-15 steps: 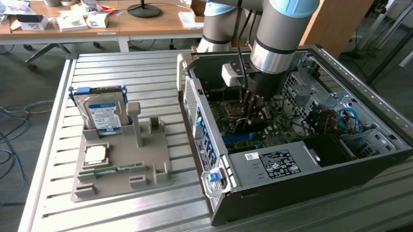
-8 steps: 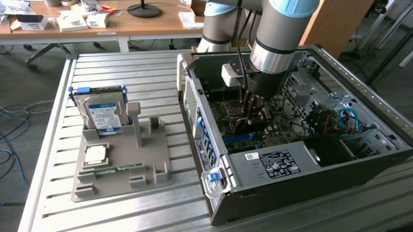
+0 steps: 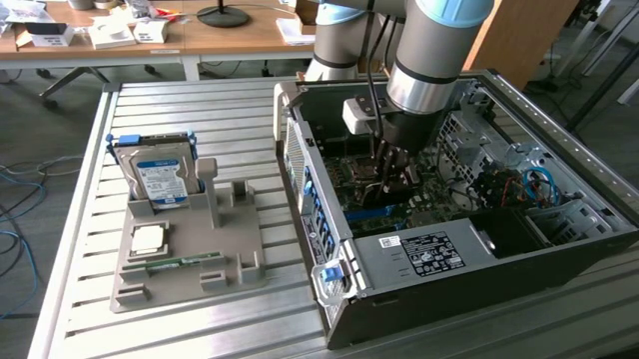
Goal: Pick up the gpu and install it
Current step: 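Insert the gpu into the slot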
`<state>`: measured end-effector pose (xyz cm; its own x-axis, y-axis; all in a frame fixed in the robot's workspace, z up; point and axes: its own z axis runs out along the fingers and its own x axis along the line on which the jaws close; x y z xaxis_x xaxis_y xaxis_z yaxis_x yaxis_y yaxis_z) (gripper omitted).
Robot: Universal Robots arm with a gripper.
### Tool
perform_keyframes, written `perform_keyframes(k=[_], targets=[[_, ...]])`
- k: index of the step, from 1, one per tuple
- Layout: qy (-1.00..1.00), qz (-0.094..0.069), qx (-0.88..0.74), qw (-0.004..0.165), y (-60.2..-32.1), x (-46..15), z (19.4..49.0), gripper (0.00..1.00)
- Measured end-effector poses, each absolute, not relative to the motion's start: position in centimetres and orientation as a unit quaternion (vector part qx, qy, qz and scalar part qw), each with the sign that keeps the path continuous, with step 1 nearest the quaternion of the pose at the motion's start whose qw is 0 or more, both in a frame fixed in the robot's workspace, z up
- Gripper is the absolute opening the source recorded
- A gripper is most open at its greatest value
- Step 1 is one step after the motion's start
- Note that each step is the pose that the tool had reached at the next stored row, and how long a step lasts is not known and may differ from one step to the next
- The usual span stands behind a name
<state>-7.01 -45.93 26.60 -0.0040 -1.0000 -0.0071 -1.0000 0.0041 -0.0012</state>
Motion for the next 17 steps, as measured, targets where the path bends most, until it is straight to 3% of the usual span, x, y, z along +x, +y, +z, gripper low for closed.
perform_keyframes(k=[17], targets=[[0.708,-0.002,-0.706,0.007,-45.92,-7.19,26.6,0.26]])
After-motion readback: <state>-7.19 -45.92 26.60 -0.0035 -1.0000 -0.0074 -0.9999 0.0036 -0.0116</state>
